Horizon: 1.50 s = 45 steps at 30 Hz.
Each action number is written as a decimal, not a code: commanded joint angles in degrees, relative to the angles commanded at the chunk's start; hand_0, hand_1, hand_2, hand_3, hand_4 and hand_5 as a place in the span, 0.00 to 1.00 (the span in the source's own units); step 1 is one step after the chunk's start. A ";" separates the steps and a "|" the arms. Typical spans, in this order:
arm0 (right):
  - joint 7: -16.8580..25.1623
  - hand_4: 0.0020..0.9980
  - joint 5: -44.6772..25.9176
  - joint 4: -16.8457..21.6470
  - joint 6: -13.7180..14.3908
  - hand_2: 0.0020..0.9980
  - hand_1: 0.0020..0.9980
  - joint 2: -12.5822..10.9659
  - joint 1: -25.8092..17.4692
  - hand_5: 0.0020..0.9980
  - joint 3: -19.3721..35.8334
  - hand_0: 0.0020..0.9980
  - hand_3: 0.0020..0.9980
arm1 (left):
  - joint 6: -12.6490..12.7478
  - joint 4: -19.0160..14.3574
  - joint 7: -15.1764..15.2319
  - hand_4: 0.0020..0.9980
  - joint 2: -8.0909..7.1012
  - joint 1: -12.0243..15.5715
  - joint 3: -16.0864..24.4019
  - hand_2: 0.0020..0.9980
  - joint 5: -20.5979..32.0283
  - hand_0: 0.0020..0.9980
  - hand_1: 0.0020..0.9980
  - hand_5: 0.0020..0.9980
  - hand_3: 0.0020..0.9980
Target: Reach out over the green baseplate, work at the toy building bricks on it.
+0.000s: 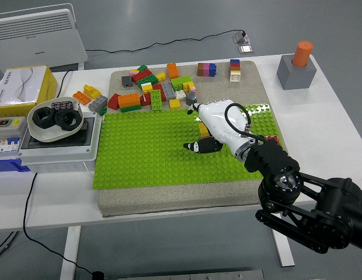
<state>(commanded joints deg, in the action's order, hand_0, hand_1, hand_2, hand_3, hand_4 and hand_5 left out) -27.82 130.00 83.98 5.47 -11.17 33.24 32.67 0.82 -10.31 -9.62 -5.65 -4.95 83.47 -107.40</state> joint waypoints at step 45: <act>0.43 0.84 -5.26 -15.16 1.65 0.16 0.03 2.58 -0.49 0.42 -2.20 0.04 0.68 | 0.13 0.00 0.19 0.64 0.03 -0.10 0.26 0.51 -0.07 0.72 0.59 0.58 0.61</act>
<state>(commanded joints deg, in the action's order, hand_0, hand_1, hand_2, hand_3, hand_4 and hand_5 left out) -27.39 124.74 68.82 7.12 -8.59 32.74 30.46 0.95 -10.31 -9.44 -5.61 -5.05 83.73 -107.47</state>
